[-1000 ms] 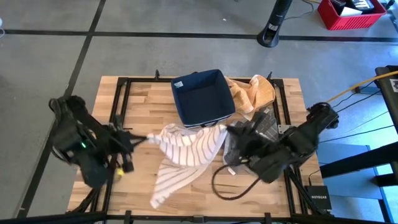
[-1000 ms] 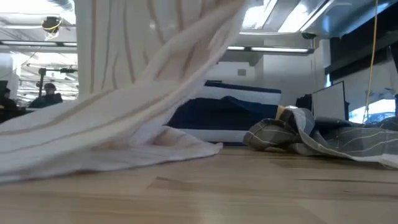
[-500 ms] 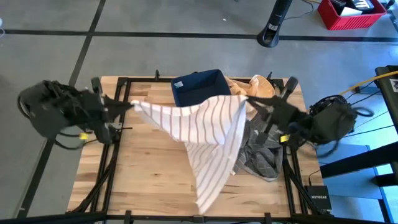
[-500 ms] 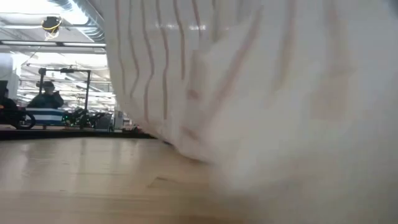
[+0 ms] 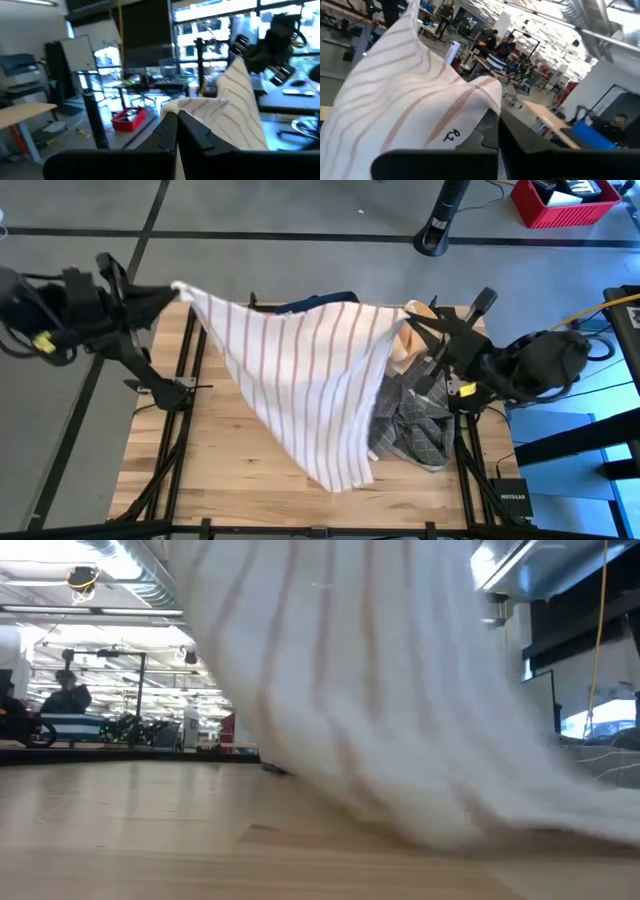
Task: Fold towel
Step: Fold the white towel
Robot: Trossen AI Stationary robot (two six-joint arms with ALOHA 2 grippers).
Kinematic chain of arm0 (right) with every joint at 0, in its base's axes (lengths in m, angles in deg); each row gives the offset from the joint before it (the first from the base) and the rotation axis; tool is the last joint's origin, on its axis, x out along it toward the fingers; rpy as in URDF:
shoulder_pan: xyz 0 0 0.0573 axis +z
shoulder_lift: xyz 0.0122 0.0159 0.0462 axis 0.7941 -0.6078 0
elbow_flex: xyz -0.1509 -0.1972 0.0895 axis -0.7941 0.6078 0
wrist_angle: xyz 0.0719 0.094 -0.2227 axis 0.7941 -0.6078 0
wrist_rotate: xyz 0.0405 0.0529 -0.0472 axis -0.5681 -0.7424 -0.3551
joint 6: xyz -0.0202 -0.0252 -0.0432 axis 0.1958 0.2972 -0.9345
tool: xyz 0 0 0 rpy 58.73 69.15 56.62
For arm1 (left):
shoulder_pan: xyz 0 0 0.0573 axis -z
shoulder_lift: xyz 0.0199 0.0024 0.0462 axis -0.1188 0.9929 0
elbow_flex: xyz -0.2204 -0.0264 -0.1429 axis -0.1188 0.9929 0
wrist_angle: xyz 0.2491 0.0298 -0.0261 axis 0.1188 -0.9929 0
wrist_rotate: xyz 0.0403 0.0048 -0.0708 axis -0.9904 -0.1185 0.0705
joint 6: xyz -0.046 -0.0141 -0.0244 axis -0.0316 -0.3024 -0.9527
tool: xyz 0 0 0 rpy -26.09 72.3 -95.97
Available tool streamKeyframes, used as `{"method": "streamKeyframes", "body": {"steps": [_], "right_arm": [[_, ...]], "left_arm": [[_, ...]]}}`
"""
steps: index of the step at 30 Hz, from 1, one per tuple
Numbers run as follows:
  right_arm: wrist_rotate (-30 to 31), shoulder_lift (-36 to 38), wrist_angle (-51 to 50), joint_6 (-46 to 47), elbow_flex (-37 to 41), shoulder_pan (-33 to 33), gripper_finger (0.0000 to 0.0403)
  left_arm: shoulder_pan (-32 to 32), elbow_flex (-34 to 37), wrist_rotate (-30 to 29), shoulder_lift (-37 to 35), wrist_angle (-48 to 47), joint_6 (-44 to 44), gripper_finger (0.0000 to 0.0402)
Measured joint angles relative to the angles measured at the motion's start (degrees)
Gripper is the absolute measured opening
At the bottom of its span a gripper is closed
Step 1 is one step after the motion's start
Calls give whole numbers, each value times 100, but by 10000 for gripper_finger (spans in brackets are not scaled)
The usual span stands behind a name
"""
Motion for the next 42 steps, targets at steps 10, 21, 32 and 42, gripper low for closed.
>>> {"method": "streamKeyframes", "body": {"steps": [10, 21, 32, 42], "right_arm": [[8, 41, 1010, -2043, -1, -1080, 6], [-1822, 163, 2213, -3399, -2, -2120, 5], [-1208, 163, 2192, -3117, -2, -820, 5], [-690, 147, 342, -283, 391, 974, 5]], "left_arm": [[-298, 2, -1055, 28, 14, 854, 0], [-719, 4, -548, -99, 838, 2522, 0], [424, 2, -609, 101, 1816, 3061, 0], [2143, 245, -1318, 993, 1425, 2184, 0]]}}
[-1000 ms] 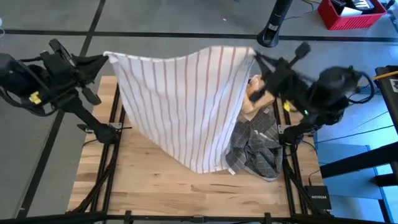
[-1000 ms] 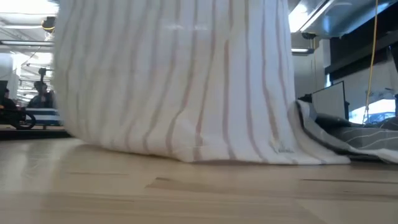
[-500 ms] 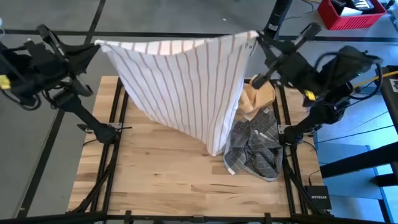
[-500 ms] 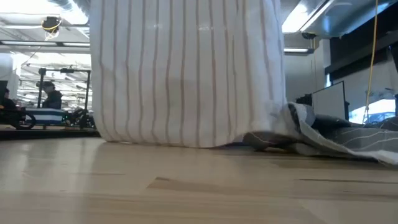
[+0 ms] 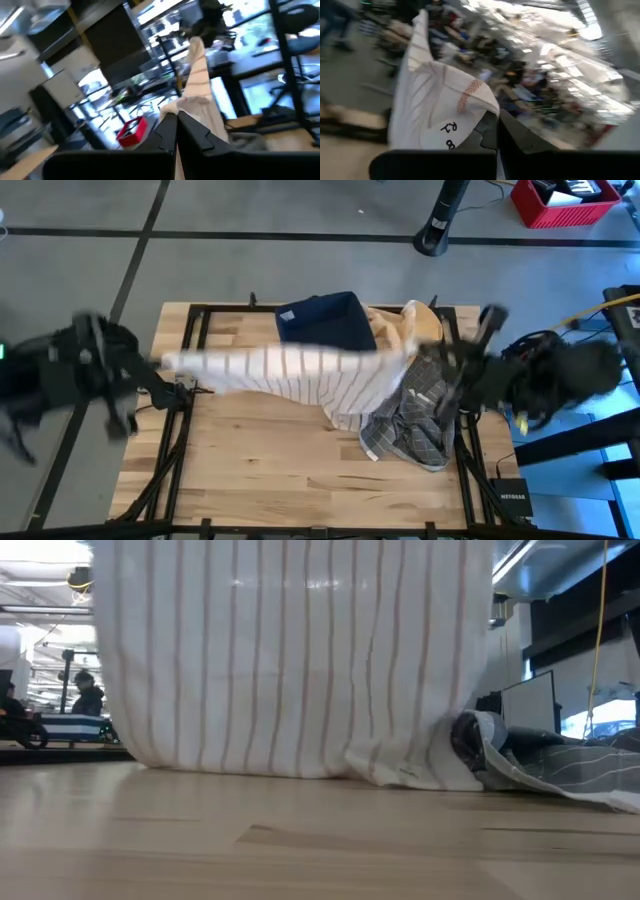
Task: Fold towel
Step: Fold the white towel
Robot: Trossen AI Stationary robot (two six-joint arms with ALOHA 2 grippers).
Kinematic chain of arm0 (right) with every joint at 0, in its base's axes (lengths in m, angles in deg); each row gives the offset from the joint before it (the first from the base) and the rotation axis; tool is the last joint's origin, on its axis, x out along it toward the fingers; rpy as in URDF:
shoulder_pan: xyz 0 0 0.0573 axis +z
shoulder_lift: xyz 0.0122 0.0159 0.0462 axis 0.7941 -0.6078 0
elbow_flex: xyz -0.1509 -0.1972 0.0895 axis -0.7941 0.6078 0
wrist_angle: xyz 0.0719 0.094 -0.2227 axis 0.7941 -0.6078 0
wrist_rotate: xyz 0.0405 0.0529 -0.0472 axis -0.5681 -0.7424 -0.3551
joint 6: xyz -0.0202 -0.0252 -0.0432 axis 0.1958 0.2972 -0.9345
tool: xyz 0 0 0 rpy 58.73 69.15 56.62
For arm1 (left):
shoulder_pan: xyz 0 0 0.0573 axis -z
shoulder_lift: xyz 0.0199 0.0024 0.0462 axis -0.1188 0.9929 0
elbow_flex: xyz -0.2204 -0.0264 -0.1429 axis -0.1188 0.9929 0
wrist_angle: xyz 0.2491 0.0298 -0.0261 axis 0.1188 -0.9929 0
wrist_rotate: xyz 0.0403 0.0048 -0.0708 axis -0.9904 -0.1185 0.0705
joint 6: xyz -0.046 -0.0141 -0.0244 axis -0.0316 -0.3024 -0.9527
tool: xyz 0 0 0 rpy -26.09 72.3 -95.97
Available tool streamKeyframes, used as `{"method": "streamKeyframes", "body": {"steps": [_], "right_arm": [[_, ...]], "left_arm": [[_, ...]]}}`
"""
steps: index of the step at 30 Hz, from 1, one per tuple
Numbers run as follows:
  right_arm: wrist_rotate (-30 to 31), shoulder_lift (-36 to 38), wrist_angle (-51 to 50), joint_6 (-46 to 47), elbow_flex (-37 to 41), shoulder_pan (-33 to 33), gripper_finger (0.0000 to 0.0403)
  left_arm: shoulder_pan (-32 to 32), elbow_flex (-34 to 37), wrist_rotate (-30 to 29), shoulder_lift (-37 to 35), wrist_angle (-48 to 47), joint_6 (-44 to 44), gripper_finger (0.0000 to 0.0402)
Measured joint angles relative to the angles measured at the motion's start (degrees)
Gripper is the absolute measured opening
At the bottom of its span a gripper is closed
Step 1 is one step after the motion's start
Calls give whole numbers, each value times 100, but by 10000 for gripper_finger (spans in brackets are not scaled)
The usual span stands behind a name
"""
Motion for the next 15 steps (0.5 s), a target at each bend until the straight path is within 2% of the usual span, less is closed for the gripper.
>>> {"method": "streamKeyframes", "body": {"steps": [4, 10, 15], "right_arm": [[-226, -60, -781, 1546, 565, 237, 5], [-477, -130, -1121, 3053, 1625, 383, 5], [-720, -130, -1353, 4084, 2377, 444, 5]], "left_arm": [[318, 37, -10, 307, -822, -986, 0], [532, 41, 47, 643, -2683, -3508, 0], [558, 41, 1016, 785, -4430, -6306, 0]]}}
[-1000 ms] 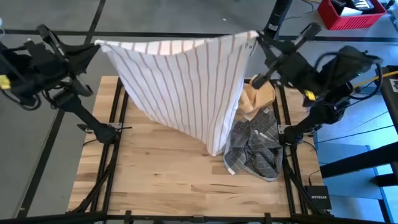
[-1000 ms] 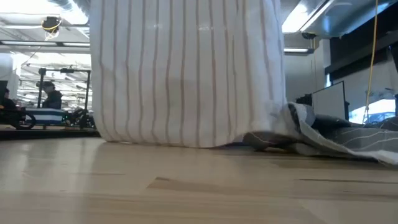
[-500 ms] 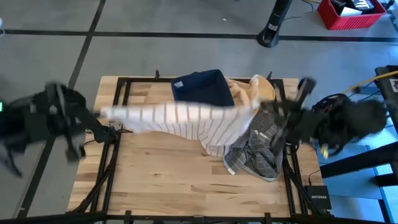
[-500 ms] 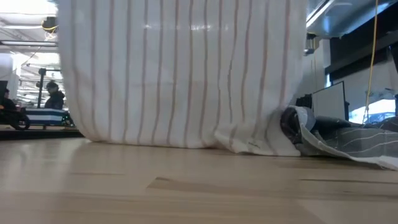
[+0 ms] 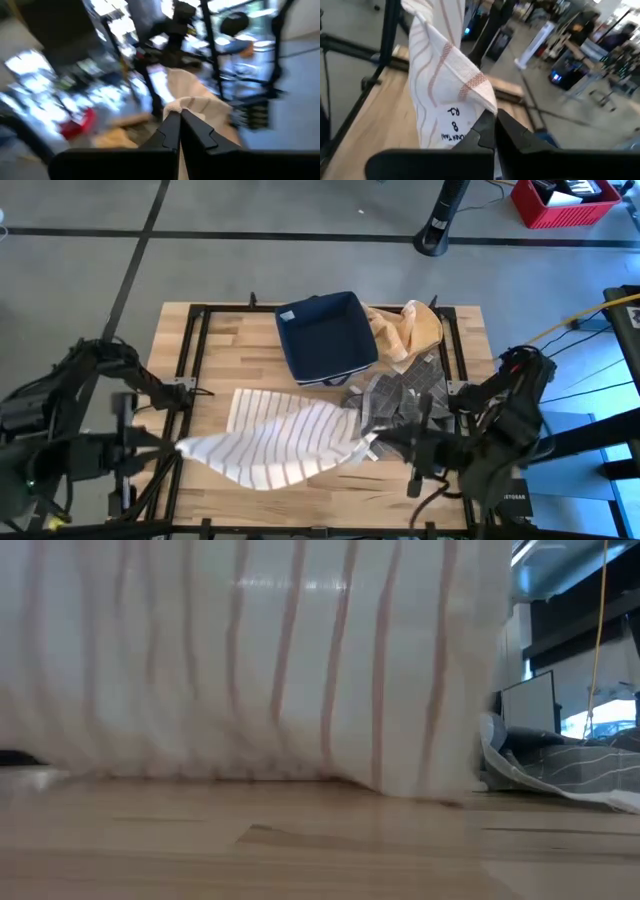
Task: Fold towel
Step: Fold the white towel
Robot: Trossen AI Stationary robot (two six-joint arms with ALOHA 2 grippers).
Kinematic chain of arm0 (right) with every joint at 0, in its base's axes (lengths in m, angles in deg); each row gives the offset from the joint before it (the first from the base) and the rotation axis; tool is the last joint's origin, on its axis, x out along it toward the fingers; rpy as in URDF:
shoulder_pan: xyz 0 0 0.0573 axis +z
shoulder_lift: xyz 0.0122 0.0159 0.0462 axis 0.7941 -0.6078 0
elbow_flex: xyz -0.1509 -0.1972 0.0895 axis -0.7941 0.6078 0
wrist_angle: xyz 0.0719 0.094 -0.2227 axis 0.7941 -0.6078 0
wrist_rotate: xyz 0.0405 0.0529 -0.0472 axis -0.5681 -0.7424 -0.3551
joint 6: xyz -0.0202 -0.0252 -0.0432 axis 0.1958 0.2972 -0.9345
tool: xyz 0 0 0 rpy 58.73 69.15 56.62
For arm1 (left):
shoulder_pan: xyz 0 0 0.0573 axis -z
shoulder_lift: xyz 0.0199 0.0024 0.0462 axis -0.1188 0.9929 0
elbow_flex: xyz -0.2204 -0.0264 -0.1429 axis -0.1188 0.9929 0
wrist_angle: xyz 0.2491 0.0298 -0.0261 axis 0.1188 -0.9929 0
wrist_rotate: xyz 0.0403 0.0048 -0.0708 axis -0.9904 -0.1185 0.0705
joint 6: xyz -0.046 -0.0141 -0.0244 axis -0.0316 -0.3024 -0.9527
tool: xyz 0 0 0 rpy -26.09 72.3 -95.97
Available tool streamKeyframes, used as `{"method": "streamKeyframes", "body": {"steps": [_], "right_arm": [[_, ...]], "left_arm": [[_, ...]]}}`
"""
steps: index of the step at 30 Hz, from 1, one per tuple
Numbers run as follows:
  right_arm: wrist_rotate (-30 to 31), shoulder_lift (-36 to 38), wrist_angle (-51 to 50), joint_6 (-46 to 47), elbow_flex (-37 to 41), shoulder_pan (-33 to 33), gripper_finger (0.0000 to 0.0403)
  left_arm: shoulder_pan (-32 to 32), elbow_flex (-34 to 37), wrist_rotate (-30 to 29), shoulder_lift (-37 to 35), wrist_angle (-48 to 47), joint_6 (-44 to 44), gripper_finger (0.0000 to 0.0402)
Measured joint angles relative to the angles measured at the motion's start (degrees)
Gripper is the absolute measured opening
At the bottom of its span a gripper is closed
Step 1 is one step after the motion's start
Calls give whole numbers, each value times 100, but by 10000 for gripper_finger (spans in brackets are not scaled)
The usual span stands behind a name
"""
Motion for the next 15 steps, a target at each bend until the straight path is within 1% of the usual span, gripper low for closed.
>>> {"method": "streamKeyframes", "body": {"steps": [5, 6, 7, 10, 12, 15], "right_arm": [[-300, 11, -262, 977, 764, 0, 5], [-346, 11, -290, 1169, 938, -5, 5], [-380, 11, -349, 1361, 1126, -24, 5], [-589, 11, -464, 1921, 1633, -117, 5], [-662, 11, -455, 2276, 1972, -124, 5], [-747, 7, -430, 2685, 2407, -122, 5]], "left_arm": [[-192, -2, 1032, 440, -1729, -2693, 0], [-232, 9, 1242, 571, -1926, -3151, 0], [-279, 87, 1413, 670, -1842, -3347, 0], [-353, 467, 1811, 845, -1399, -3431, 0], [-428, 747, 1938, 971, -1586, -3916, 0], [-533, 1369, 2292, 1136, -1885, -4984, 0]]}}
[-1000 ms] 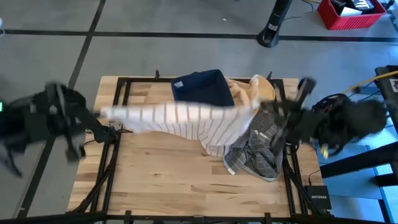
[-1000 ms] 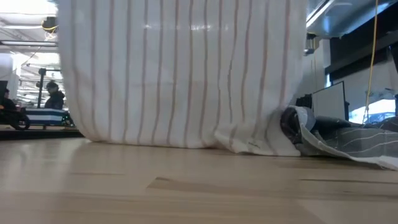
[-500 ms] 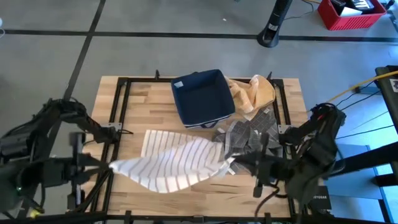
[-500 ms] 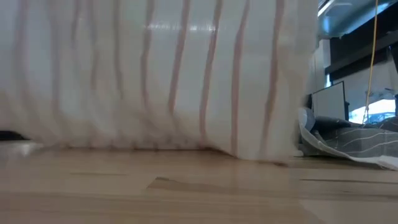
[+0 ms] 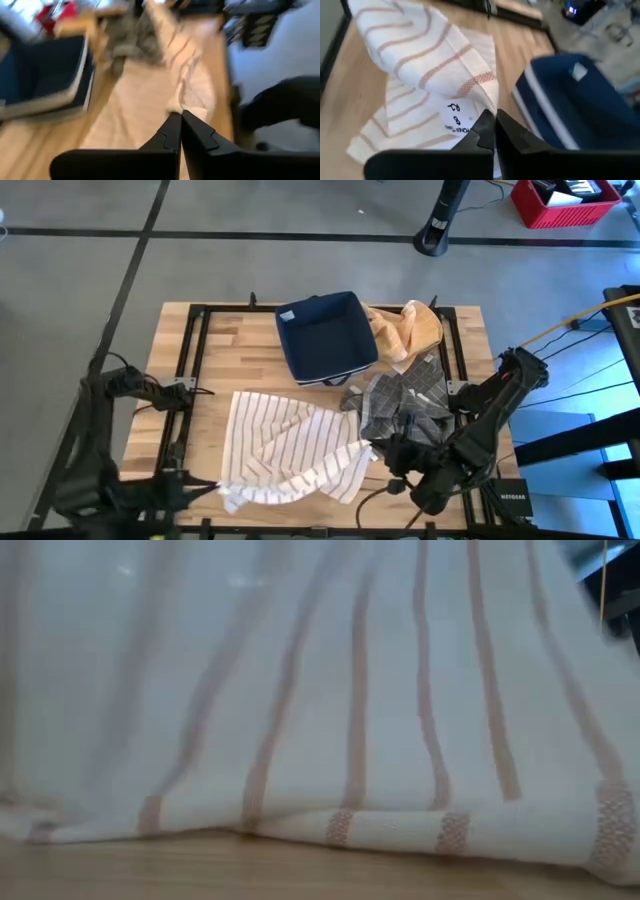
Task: Fold towel
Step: Fold the white towel
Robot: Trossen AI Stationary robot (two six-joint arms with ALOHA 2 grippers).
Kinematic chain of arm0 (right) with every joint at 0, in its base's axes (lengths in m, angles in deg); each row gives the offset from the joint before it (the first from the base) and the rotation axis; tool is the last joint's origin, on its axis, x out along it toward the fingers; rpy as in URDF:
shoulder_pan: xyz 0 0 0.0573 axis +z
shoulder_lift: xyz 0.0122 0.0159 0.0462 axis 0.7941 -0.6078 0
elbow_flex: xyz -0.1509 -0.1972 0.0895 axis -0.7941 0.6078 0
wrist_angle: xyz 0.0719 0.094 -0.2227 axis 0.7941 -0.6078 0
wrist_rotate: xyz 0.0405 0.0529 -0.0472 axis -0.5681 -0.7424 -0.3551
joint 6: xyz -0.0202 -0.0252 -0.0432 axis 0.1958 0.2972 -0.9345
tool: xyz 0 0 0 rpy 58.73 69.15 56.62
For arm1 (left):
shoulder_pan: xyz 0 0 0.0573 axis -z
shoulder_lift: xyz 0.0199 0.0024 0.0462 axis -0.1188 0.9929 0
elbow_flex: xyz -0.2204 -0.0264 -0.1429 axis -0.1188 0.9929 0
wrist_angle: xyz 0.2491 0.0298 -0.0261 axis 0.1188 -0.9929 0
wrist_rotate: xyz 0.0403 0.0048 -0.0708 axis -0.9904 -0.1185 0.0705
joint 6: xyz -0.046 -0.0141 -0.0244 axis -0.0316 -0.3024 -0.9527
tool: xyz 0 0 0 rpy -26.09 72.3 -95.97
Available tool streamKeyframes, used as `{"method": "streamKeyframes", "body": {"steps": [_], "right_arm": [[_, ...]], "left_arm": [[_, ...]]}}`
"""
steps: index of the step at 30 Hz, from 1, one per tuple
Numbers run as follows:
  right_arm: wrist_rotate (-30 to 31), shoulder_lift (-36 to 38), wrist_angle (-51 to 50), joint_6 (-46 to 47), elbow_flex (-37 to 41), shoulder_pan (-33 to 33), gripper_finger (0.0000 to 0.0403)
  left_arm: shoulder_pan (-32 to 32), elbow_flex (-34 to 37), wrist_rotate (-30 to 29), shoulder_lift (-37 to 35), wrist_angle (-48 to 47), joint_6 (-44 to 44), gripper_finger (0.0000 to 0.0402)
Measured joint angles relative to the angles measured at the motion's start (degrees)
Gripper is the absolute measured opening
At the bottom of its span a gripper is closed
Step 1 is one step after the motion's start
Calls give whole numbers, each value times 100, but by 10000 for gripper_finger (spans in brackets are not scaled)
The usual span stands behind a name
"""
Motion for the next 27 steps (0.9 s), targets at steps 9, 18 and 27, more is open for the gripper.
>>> {"method": "streamKeyframes", "body": {"steps": [9, 18, 27], "right_arm": [[-826, 2, 1219, 318, 1508, -117, 5], [-1681, 0, 3033, 176, 2876, -526, 5], [-2008, 0, 3641, 184, 3386, -916, 5]], "left_arm": [[-394, 2367, 1856, -3, 1184, -951, 0], [-910, 3919, 2965, -5, 2551, -508, 0], [-1450, 4845, 2982, -11, 3740, 425, 0]]}}
